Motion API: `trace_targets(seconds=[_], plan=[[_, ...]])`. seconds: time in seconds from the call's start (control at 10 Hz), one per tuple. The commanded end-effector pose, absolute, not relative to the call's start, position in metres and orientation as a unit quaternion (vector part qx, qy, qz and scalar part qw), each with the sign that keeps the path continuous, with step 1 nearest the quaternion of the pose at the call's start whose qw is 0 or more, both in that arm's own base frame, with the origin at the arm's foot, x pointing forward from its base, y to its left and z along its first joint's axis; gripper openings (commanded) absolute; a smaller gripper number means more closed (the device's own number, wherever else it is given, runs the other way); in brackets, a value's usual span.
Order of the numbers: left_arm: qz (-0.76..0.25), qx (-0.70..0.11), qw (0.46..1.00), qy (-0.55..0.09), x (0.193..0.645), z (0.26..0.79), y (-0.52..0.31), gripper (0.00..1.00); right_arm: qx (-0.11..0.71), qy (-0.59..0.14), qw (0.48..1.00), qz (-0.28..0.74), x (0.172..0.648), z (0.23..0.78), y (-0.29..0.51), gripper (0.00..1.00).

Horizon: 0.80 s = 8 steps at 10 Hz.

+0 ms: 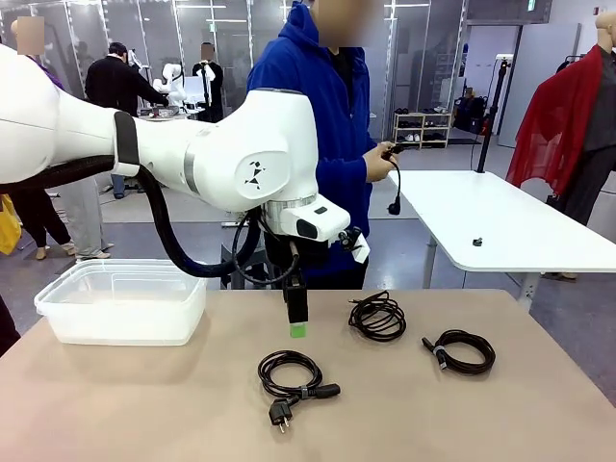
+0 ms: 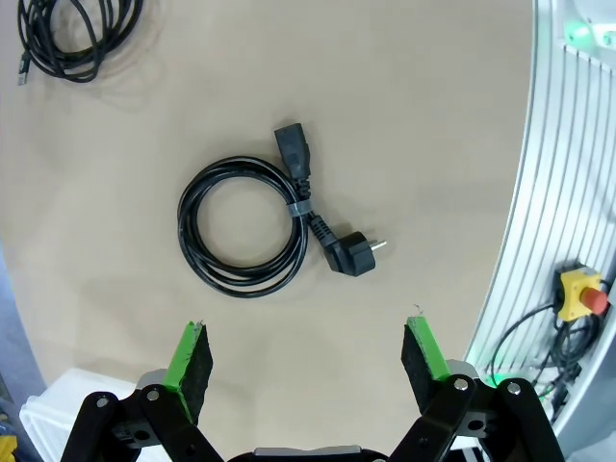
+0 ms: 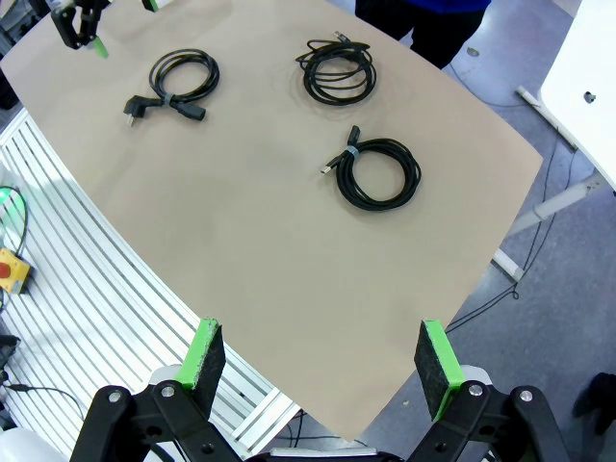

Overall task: Organize and store the cables.
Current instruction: Place the Power Cable into the Organizing box.

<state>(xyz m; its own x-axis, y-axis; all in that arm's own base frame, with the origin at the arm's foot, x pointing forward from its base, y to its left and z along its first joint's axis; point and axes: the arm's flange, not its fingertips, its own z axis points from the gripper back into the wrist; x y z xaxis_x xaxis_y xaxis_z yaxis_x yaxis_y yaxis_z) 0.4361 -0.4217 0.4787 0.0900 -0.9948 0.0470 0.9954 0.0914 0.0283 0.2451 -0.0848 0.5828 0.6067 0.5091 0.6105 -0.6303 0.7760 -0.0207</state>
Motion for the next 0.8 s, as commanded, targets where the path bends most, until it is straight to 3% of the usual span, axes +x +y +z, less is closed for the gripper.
trace_targets(seconds=[0.0,0.7], plan=[[-0.67,-0.009,0.742,-0.016,0.437,0.464,-0.422,1.0,0.098,-0.309,0.891,0.317,0.245,0.582,-0.086,1.0],[-0.674,-0.033,0.738,0.005,0.439,0.431,-0.425,1.0,0.098,-0.309,0.891,0.317,0.245,0.582,-0.086,1.0]])
